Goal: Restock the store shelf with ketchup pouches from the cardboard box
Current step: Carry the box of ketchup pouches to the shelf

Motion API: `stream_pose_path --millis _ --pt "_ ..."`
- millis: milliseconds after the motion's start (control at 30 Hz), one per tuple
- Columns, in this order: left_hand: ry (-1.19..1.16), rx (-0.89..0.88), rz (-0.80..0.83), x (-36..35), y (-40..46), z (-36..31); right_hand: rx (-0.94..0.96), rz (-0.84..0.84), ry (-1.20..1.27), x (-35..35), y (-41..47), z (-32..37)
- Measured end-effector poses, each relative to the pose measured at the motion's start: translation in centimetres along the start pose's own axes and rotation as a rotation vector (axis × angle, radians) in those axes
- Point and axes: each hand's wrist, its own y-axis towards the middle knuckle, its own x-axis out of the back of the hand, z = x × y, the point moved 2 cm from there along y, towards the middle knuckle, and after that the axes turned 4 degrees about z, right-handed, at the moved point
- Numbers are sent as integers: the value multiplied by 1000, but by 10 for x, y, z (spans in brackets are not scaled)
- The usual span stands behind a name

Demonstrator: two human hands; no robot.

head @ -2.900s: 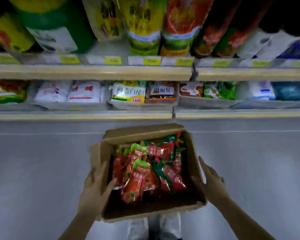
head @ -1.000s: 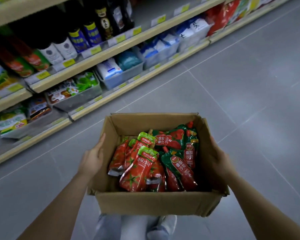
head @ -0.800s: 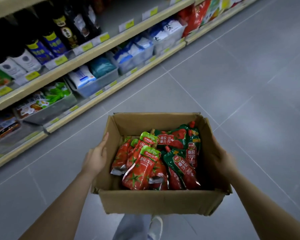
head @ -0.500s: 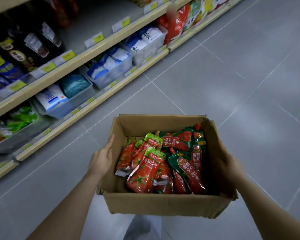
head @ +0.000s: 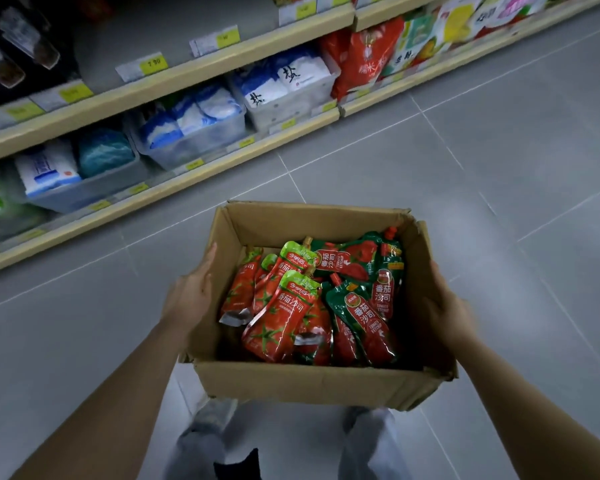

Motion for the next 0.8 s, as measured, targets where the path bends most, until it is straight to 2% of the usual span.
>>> stream_pose_path --millis 233,367,600,800 --pt "-58 139 -60 -28 -12 -61 197 62 -93 71 78 -19" --pt "-95 214 -72 -39 -4 -72 241 100 -141 88 108 -12" --pt "-145 297 -94 -40 21 -56 275 182 -165 80 165 34" --pt "-122 366 -143 -54 66 -15 324 218 -205 36 223 66"
